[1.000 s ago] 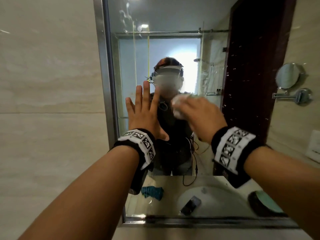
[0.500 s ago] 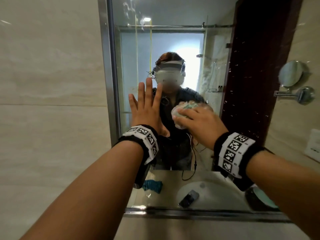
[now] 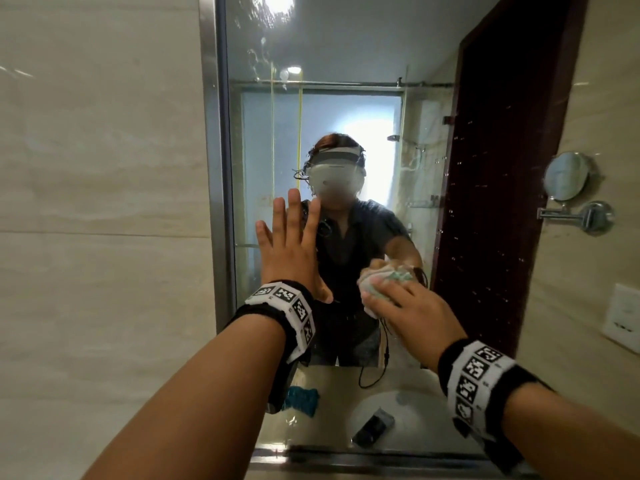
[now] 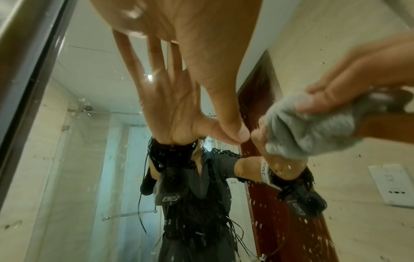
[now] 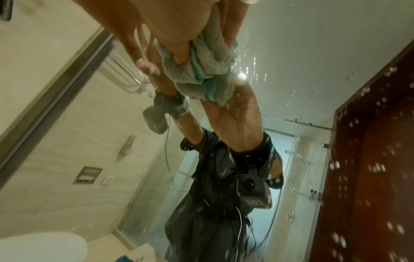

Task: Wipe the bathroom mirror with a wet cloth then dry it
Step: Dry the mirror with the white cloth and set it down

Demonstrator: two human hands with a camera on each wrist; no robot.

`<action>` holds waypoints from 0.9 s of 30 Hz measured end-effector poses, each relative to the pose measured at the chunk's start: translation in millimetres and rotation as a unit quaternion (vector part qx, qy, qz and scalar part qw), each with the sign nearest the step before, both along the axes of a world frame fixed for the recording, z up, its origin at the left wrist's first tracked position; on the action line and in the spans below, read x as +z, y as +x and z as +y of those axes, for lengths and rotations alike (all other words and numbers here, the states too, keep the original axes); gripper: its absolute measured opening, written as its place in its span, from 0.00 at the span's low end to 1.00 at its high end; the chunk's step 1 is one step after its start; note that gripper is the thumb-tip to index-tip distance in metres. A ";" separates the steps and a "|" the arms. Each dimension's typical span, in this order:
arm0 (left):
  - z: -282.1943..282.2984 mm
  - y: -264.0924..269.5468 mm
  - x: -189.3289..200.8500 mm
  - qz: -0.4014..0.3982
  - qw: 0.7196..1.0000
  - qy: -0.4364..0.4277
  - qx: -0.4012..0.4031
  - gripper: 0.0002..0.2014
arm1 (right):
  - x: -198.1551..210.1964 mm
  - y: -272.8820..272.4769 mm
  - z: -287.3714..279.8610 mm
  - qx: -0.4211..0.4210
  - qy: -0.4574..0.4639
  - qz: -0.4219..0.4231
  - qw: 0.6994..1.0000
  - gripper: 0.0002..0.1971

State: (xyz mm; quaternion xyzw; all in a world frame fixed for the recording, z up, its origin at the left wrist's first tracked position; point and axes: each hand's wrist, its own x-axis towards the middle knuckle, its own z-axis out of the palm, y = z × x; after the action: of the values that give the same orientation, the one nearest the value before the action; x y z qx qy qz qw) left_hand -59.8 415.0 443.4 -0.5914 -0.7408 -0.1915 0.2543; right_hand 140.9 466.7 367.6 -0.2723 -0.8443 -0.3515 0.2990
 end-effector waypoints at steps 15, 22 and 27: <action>-16.2 -12.6 -44.2 0.043 0.998 -0.032 -0.014 0.68 | 107.6 -63.5 -25.7 0.037 -0.057 0.205 0.976 0.18; -10.7 -14.5 -50.5 0.035 0.999 -0.023 -0.018 0.73 | -10.5 -46.5 -19.4 0.036 -0.033 -0.056 0.997 0.33; -14.2 -12.3 -50.9 0.032 0.999 -0.022 -0.018 0.72 | 14.0 -33.9 -28.5 0.041 -0.027 -0.043 0.998 0.26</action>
State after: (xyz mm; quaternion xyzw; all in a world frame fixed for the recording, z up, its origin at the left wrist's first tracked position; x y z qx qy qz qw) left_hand -72.1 400.8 392.5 -0.6160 -0.7255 -0.1611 0.2613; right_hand 106.9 438.3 381.7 -0.2300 -0.8761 -0.3269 0.2696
